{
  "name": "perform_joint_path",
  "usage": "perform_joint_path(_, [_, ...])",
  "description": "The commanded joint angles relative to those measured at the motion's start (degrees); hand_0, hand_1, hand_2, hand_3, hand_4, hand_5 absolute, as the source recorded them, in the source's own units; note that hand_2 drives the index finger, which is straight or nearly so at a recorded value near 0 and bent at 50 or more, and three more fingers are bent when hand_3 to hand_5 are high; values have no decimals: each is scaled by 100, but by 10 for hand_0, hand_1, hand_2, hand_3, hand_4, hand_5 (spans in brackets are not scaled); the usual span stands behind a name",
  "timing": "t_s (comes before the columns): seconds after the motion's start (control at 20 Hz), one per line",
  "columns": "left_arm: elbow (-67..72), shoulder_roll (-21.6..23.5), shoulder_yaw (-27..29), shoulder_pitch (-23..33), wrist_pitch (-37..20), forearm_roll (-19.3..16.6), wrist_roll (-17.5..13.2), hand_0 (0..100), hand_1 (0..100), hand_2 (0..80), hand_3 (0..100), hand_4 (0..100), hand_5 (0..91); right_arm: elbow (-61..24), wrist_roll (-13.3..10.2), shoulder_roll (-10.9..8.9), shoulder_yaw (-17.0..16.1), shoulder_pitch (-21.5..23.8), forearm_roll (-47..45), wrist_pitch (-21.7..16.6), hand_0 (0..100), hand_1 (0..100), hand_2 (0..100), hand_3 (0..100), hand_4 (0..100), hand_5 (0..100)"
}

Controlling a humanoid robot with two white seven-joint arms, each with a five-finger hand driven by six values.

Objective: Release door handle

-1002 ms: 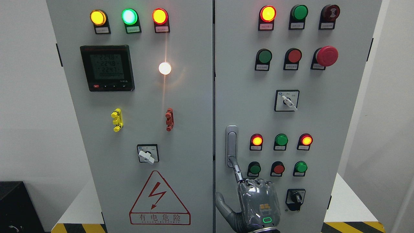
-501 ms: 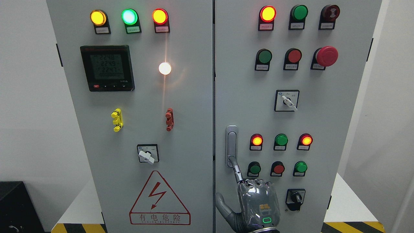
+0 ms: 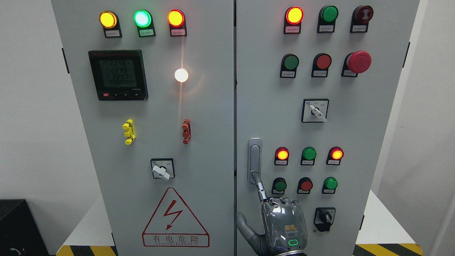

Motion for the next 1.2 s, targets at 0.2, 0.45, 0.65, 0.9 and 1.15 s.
perform_joint_path(0.2, [167, 0, 0, -149, 1, -4, -2, 120, 556, 0, 0, 0, 0, 41, 10, 1, -7, 23, 3, 3, 373, 245, 22, 1000, 1000, 1000])
perform_joint_path(0.45, [167, 0, 0, -149, 1, -4, -2, 120, 556, 0, 0, 0, 0, 67, 10, 1, -7, 23, 3, 3, 373, 245, 25, 1000, 1000, 1000])
perform_joint_path(0.65, [167, 0, 0, -149, 1, -4, -2, 120, 556, 0, 0, 0, 0, 76, 19, 1, 1, 23, 3, -5, 374, 245, 26, 1000, 1000, 1000])
perform_joint_path(0.9, [167, 0, 0, -158, 1, 5, -2, 120, 556, 0, 0, 0, 0, 111, 19, 1, 10, 23, 3, -6, 375, 245, 27, 1000, 1000, 1000])
perform_joint_path(1.15, [167, 0, 0, -149, 1, -4, -2, 120, 556, 0, 0, 0, 0, 146, 19, 1, 10, 23, 3, -6, 375, 244, 29, 1000, 1000, 1000])
